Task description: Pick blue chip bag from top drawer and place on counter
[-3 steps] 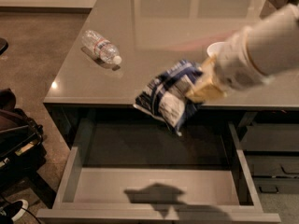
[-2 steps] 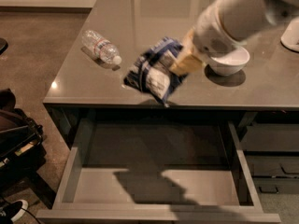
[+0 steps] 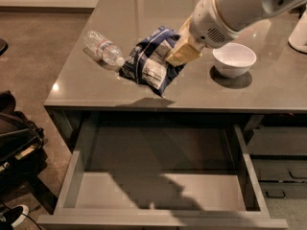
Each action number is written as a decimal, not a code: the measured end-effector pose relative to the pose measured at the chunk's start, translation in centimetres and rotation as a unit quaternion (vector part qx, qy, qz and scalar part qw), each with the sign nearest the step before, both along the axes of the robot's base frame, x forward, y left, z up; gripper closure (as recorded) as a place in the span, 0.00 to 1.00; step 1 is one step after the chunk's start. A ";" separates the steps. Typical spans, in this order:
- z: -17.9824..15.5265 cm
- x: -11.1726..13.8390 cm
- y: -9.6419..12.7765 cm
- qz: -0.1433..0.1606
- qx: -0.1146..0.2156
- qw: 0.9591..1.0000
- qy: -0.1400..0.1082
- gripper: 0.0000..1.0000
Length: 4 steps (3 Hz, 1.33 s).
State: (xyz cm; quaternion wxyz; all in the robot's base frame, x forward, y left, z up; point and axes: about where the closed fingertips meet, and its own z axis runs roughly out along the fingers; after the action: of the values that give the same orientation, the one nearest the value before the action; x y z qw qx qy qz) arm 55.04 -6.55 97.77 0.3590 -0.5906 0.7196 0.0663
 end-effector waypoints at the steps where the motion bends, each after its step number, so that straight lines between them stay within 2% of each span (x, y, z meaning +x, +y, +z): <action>1: -3.6 3.4 -1.3 0.001 0.007 1.000 0.006 1.00; 2: -9.1 7.3 -2.6 0.002 0.020 1.000 0.008 1.00; 3: -11.1 8.4 -2.7 0.002 0.025 1.000 0.014 0.90; 4: -11.0 8.3 -2.6 0.003 0.025 1.000 0.013 0.66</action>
Offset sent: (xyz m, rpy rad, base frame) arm 0.1267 -0.0462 -0.1584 0.0833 0.0022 -0.0128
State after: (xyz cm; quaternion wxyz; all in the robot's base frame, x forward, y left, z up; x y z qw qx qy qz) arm 63.35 -9.18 86.75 0.3641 -0.5824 0.7208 0.0929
